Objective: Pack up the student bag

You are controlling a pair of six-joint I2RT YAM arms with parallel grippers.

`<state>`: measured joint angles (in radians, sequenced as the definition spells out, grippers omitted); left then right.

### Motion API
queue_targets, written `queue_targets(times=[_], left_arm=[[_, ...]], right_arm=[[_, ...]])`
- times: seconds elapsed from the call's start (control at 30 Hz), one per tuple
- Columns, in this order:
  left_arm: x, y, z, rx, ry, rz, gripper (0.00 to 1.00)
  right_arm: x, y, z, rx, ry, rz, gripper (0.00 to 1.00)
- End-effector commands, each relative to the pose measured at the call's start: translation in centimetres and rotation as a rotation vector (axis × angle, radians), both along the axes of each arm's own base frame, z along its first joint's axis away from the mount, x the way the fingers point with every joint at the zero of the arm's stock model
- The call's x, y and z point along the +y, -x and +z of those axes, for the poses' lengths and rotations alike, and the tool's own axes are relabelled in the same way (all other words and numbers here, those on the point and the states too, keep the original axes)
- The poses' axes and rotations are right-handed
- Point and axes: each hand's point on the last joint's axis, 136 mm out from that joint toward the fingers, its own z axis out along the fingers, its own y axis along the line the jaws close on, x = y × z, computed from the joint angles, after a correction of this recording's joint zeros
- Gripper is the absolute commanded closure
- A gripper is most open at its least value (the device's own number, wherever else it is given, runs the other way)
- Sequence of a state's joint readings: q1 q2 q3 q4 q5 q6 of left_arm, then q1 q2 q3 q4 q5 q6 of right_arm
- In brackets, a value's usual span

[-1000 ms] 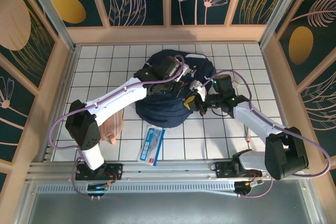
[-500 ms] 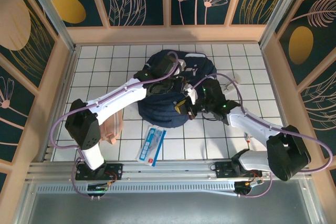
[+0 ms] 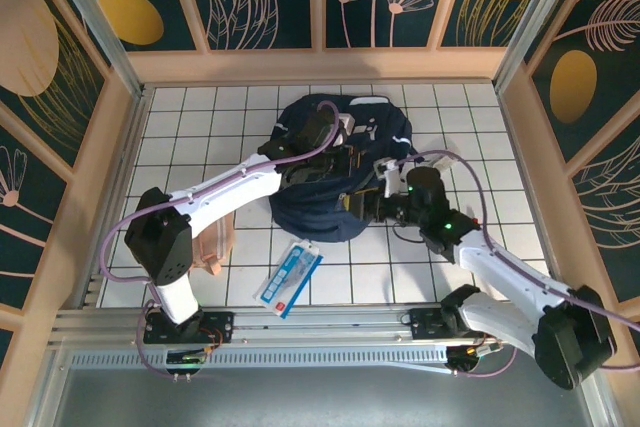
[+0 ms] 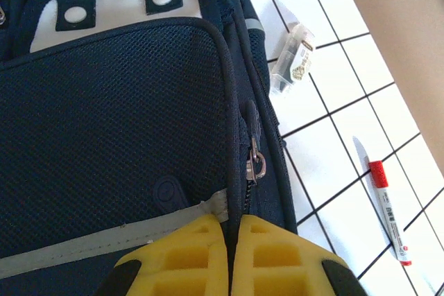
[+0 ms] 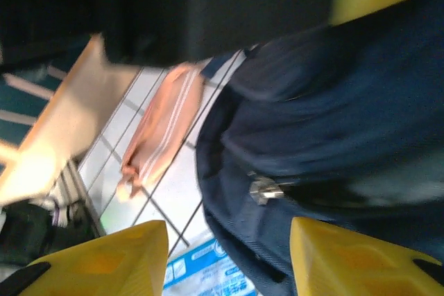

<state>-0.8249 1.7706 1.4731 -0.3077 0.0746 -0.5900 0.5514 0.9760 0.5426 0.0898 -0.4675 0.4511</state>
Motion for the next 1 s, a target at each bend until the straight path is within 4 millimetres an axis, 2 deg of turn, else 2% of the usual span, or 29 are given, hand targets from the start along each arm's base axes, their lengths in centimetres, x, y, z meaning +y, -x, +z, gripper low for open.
queue_targets(times=[0.0, 0.17, 0.27, 0.47, 0.57, 0.67, 0.73, 0.77, 0.8, 0.83, 0.87, 0.97], left_arm=[[-1.9, -0.7, 3.7, -0.079, 0.134, -0.016, 1.0], [-2.6, -0.6, 3.8, -0.062, 0.158, -0.033, 1.0], [-3.1, -0.5, 4.0, -0.052, 0.167, -0.049, 1.0], [-3.5, -0.3, 3.6, -0.025, 0.182, -0.065, 1.0], [-3.6, -0.2, 3.9, -0.02, 0.201, -0.075, 1.0], [-3.3, -0.3, 4.1, -0.017, 0.212, -0.075, 1.0], [-2.3, -0.6, 4.5, -0.007, 0.215, -0.059, 0.84], [-1.4, -0.6, 4.8, 0.004, 0.214, -0.046, 0.72], [-0.5, -0.4, 4.6, 0.018, 0.205, -0.032, 0.65], [0.5, 0.3, 5.5, 0.008, 0.214, -0.028, 0.62], [1.4, 1.2, 5.6, 0.008, 0.214, -0.023, 0.6], [4.3, 4.3, 4.7, 0.049, 0.246, 0.003, 0.58]], right_arm=[[-2.6, -1.4, 0.4, 0.171, -0.079, -0.207, 0.47], [-2.4, -2.9, 2.3, 0.18, -0.189, -0.245, 0.42], [-1.7, -3.8, 1.7, 0.241, -0.225, -0.257, 0.42], [-0.5, -5.8, 2.3, 0.247, -0.276, -0.259, 0.46], [0.0, -6.5, 2.0, 0.273, -0.298, -0.262, 0.5], [0.2, -6.8, 1.7, 0.294, -0.332, -0.264, 0.73], [0.2, -7.0, 1.8, 0.29, -0.34, -0.271, 0.86], [0.2, -7.1, 2.0, 0.292, -0.344, -0.277, 0.9], [0.2, -7.1, 2.2, 0.29, -0.351, -0.279, 0.92], [0.2, -7.2, 2.3, 0.292, -0.354, -0.28, 0.94], [0.2, -7.2, 2.5, 0.296, -0.358, -0.28, 0.95], [0.3, -7.4, 2.5, 0.312, -0.359, -0.289, 0.97]])
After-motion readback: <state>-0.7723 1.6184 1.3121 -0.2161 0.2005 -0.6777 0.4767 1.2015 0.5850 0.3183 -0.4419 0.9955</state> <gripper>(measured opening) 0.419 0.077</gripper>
